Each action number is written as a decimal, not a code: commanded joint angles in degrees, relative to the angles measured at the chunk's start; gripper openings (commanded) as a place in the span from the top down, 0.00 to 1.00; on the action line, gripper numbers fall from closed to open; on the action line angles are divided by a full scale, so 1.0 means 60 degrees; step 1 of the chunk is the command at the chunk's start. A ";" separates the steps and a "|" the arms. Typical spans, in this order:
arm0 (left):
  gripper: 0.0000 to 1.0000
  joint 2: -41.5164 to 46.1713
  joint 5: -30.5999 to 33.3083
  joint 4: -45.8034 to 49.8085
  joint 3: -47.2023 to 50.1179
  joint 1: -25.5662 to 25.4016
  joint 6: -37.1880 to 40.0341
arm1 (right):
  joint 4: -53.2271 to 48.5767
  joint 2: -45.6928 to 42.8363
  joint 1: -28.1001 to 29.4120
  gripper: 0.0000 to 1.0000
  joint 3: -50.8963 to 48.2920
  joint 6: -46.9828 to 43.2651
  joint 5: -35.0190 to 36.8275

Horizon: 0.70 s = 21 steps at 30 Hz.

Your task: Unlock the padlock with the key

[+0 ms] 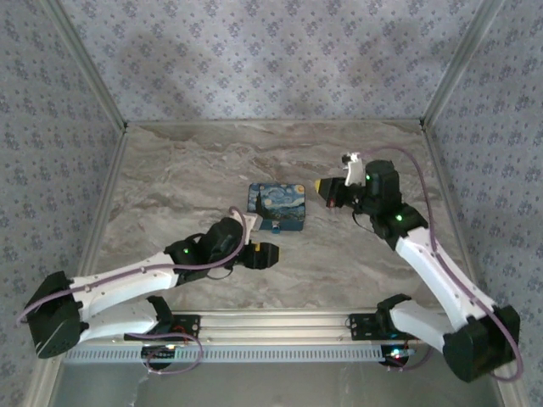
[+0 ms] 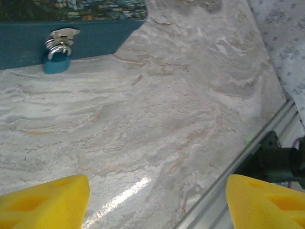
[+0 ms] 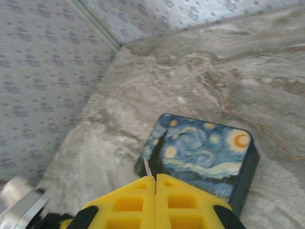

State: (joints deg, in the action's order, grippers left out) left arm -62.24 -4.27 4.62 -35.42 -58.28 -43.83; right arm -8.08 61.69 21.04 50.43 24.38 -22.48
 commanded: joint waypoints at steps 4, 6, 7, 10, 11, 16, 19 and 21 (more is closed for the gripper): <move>0.13 -0.0696 0.1669 -0.2011 0.0525 -0.0130 -0.0092 | 0.1274 0.2129 -0.0314 1.00 0.1178 -0.0692 0.0773; 0.11 -0.0992 0.1920 -0.2803 0.0763 -0.0134 -0.0057 | 0.1518 0.2844 -0.0407 1.00 0.1527 -0.0711 0.0771; 0.03 -0.1198 0.2004 -0.3410 0.0958 -0.0138 -0.0018 | 0.1588 0.3237 -0.0442 1.00 0.1742 -0.0734 0.0770; 0.01 -0.1826 0.2363 -0.4713 0.1249 -0.0130 0.0058 | 0.1666 0.4370 -0.0456 1.00 0.2404 -0.0838 0.0726; 0.00 -0.2028 0.2395 -0.5026 0.1272 -0.0142 0.0157 | 0.1695 0.4661 -0.0460 1.00 0.2608 -0.0846 0.0675; 0.00 -0.3232 0.2659 -0.6147 0.1060 -0.0130 0.0520 | 0.1649 0.6119 -0.0508 1.00 0.3702 -0.1015 0.0627; 0.00 -0.3978 0.2939 -0.6960 0.0997 -0.0130 0.0724 | 0.1595 0.6826 -0.0550 1.00 0.4132 -0.1091 0.0645; 0.00 -0.4424 0.3127 -0.7310 0.0885 -0.0130 0.0869 | 0.1610 0.7230 -0.0587 1.00 0.4332 -0.1106 0.0619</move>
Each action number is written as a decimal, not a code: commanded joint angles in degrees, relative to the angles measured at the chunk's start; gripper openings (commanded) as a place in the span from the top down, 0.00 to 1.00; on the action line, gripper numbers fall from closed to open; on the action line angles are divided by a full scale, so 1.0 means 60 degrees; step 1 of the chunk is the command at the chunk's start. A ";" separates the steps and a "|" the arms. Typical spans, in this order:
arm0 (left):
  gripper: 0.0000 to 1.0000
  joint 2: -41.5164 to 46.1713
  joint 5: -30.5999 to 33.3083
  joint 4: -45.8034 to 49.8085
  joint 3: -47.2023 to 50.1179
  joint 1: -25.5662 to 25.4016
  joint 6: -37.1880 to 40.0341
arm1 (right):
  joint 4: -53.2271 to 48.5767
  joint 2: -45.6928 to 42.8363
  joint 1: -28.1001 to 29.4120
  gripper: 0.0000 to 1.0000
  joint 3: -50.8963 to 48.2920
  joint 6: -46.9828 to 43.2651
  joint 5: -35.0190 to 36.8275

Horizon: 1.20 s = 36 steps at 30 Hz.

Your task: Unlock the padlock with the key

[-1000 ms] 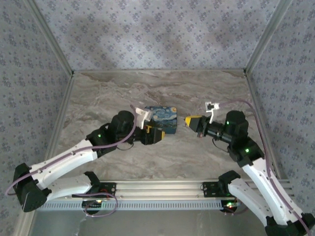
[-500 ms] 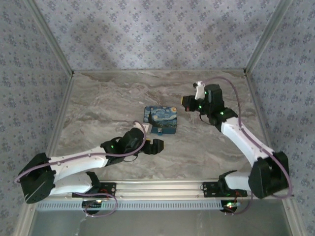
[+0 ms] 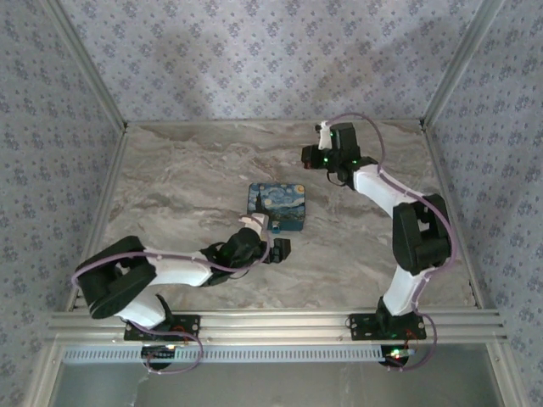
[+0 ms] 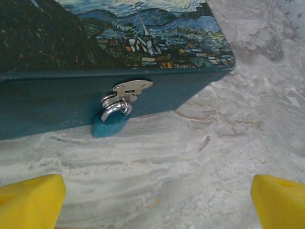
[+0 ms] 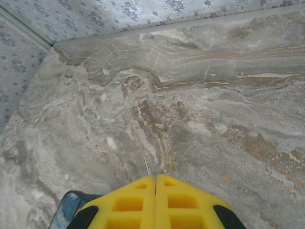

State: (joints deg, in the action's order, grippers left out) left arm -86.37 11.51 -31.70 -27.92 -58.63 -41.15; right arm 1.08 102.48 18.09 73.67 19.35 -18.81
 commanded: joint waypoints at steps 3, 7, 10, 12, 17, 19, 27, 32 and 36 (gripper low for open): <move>0.00 -0.1030 0.0744 -0.1304 -0.0669 -0.0074 0.0634 | 0.0049 0.0971 -0.0130 1.00 0.0755 -0.0327 -0.0004; 0.00 -0.1795 0.0765 -0.1943 -0.0906 -0.0069 0.0888 | 0.0011 0.1465 -0.0136 1.00 0.1069 -0.0449 -0.0068; 0.00 -0.2215 0.0910 -0.2026 -0.1121 -0.0072 0.1037 | -0.0054 0.1737 -0.0114 1.00 0.1179 -0.0555 -0.0075; 0.00 -0.2472 0.0947 -0.2031 -0.1268 -0.0072 0.1161 | -0.0047 0.1881 -0.0116 1.00 0.1188 -0.0617 -0.0092; 0.00 -0.3072 0.0945 -0.2359 -0.1451 0.0051 0.1132 | 0.0027 0.2093 -0.0107 1.00 0.1131 -0.0664 -0.0206; 0.01 -0.3296 0.0829 -0.2455 -0.1558 0.0102 0.1155 | 0.0097 0.2178 -0.0065 1.00 0.1087 -0.0671 -0.0280; 0.08 -0.3809 -0.0439 -0.3389 -0.1677 0.0341 0.1678 | 0.0361 0.2344 0.0115 1.00 0.0811 -0.0688 -0.0425; 0.18 -0.3990 -0.1731 -0.4903 -0.1303 0.0864 0.1297 | 0.0433 0.2402 0.0192 1.00 0.0760 -0.0748 -0.0440; 0.23 -0.4286 -0.2632 -0.6123 -0.1097 0.1324 0.0670 | 0.0562 0.2337 0.0237 1.00 0.0637 -0.0749 -0.0440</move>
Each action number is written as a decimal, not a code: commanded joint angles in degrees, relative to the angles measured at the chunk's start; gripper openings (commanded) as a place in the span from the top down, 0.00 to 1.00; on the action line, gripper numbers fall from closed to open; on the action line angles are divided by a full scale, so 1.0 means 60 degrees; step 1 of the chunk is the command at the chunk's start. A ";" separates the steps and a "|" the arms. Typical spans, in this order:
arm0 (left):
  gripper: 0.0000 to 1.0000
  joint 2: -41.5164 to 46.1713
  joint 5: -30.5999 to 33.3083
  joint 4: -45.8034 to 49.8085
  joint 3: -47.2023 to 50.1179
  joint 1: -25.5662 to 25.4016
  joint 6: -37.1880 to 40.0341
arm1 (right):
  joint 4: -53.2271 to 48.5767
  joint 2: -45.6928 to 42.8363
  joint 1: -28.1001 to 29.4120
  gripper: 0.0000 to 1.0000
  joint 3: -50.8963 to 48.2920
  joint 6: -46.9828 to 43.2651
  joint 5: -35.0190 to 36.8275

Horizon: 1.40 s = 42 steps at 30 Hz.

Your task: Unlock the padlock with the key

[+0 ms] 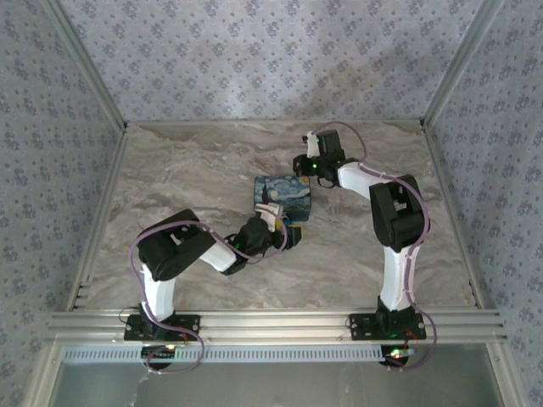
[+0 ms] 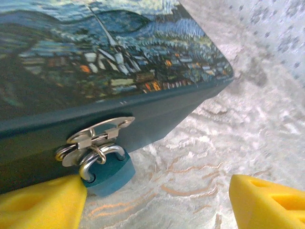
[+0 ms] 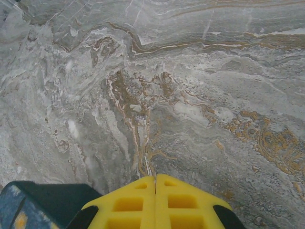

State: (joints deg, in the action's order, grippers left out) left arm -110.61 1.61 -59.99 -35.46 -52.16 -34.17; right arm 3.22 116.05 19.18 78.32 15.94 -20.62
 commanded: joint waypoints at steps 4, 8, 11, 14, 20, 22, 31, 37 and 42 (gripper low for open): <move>0.23 -0.0471 -0.1400 -0.1934 0.0139 0.0409 -0.0776 | 0.0303 0.0011 0.0070 1.00 -0.0316 -0.0196 -0.0125; 0.26 -0.0669 -0.1652 -0.2374 0.0152 0.0536 -0.1037 | 0.0366 -0.0042 0.0069 1.00 -0.0440 -0.0240 -0.0093; 0.30 -0.0766 -0.1772 -0.2162 0.0018 0.0577 -0.1115 | 0.0395 -0.0086 0.0057 1.00 -0.0500 -0.0240 -0.0108; 0.33 -0.0979 -0.1858 -0.2181 -0.0117 0.0562 -0.1221 | 0.0475 -0.0150 0.0091 1.00 -0.0602 -0.0224 -0.0138; 0.26 -0.1307 -0.1681 -0.2240 -0.0355 0.0484 -0.1548 | 0.0573 -0.0210 0.0129 1.00 -0.0719 -0.0185 -0.0141; 0.25 -0.1296 -0.1454 -0.2215 -0.0334 0.0406 -0.1548 | 0.0588 -0.0213 0.0156 1.00 -0.0749 -0.0182 -0.0123; 0.25 -0.1649 -0.1391 -0.2341 -0.0545 0.0224 -0.1799 | 0.0610 -0.0213 0.0257 1.00 -0.0783 -0.0153 -0.0148; 0.36 -0.1969 -0.1652 -0.2743 -0.0614 0.0212 -0.2361 | 0.0659 -0.0255 0.0275 1.00 -0.0874 -0.0140 -0.0123; 0.33 -0.1878 -0.1501 -0.2775 -0.0417 0.0184 -0.2589 | 0.0668 -0.0356 0.0261 1.00 -0.0993 -0.0164 -0.0056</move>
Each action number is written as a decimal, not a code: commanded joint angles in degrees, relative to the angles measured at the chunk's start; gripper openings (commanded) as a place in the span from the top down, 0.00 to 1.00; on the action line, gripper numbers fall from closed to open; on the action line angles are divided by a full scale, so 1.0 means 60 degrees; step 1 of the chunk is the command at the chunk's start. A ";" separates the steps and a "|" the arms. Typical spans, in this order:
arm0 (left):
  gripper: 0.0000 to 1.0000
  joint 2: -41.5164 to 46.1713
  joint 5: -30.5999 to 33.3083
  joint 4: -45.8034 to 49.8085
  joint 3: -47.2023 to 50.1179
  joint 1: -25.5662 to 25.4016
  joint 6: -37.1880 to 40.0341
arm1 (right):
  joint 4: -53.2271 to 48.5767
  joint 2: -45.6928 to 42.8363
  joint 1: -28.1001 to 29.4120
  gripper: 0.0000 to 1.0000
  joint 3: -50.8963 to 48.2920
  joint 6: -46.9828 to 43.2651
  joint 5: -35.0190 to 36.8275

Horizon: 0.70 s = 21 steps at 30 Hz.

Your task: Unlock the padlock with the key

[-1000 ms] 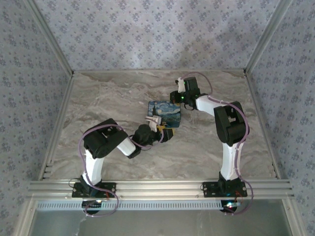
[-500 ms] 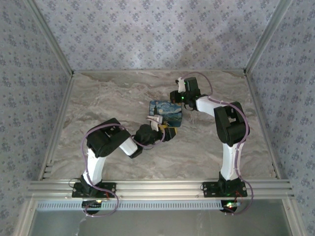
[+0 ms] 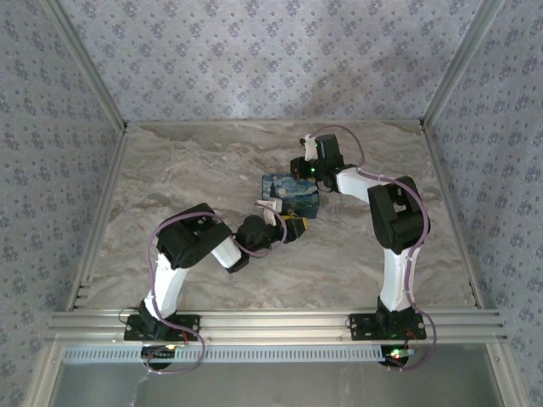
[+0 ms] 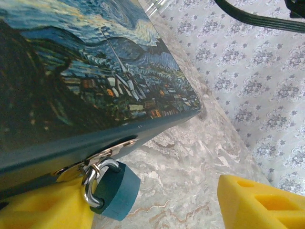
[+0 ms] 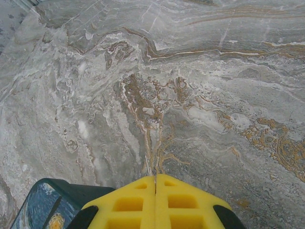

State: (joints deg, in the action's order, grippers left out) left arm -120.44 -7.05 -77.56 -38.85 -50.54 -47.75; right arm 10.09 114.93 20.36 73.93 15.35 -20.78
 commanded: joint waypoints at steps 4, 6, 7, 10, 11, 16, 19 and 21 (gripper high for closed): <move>0.33 -0.0158 -0.0274 0.0664 0.0008 -0.0114 -0.0567 | -0.0704 -0.0439 -0.0015 1.00 -0.0133 -0.0131 0.0111; 0.33 -0.0141 -0.0198 0.0680 0.0100 -0.0107 -0.0600 | -0.0898 -0.0668 -0.0058 1.00 -0.0026 -0.0210 0.0351; 0.33 -0.0127 -0.0153 0.0688 0.0150 -0.0103 -0.0613 | -0.1005 -0.0808 -0.0073 1.00 0.0015 -0.0270 0.0477; 0.33 -0.0069 -0.0169 0.0879 0.0202 -0.0105 -0.0627 | -0.1430 -0.1222 -0.0115 1.00 0.0168 -0.0474 0.1018; 0.33 -0.0046 -0.0176 0.0914 0.0206 -0.0109 -0.0630 | -0.1567 -0.1375 -0.0138 1.00 0.0187 -0.0533 0.1263; 0.33 -0.0024 -0.0186 0.0959 0.0229 -0.0073 -0.0710 | -0.1891 -0.2297 -0.0320 1.00 -0.0288 -0.0546 0.2546; 0.33 0.0031 -0.0229 0.0944 0.0267 -0.0072 -0.0665 | -0.2318 -0.2777 -0.0445 1.00 -0.0735 -0.0399 0.3366; 0.34 0.0089 -0.0217 0.0987 0.0321 -0.0059 -0.0642 | -0.2564 -0.3096 -0.0510 1.00 -0.1273 -0.0296 0.3885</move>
State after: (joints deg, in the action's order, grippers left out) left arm -120.20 -7.31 -77.08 -38.81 -50.70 -50.68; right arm -0.40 98.87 17.96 70.37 13.06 -5.15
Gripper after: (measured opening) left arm 0.665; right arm 0.061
